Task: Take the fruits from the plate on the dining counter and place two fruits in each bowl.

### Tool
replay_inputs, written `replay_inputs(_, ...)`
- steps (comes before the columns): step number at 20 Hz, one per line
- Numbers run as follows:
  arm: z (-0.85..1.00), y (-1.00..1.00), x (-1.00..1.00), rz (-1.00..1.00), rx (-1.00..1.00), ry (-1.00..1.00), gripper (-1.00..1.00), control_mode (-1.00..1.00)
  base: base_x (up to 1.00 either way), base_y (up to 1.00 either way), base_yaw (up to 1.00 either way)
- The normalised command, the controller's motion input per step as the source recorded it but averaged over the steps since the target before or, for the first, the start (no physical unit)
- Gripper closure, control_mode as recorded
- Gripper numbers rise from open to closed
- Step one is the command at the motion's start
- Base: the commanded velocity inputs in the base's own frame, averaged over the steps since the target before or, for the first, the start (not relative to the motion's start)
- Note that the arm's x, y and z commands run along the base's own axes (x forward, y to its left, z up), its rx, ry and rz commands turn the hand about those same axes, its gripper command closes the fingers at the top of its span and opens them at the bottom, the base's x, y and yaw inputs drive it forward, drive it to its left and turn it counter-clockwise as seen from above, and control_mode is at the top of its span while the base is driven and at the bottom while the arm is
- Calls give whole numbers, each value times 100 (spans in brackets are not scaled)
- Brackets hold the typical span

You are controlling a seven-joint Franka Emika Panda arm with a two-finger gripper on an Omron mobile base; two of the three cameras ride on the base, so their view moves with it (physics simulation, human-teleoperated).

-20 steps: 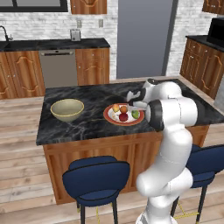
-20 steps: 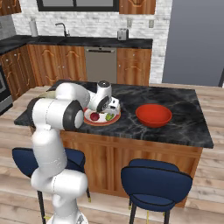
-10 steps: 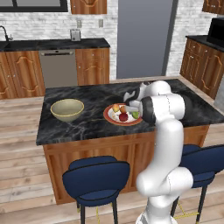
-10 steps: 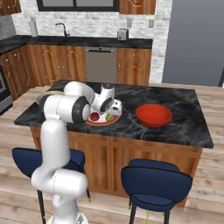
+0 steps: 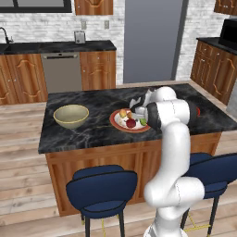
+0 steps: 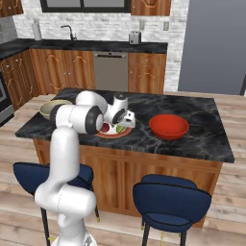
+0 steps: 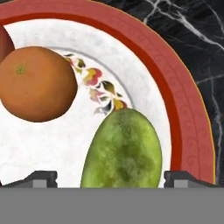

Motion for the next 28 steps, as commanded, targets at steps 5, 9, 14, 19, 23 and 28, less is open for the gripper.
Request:
replay_inputs(5,-10,0,1,0,0,0,100,-100,0,0,0)
replay_inputs(9,0,-18,-7,0,0,-4,100,-100,0,0,0)
replay_inputs(14,55,-41,-25,0,0,-7,100,-100,0,0,0)
replay_inputs(19,81,-33,-86,0,-2,-3,100,-100,0,0,0)
replay_inputs(23,36,-36,-76,-3,-16,-11,100,-100,0,0,0)
replay_inputs(28,55,-22,-17,-15,-12,3,100,-100,0,0,0)
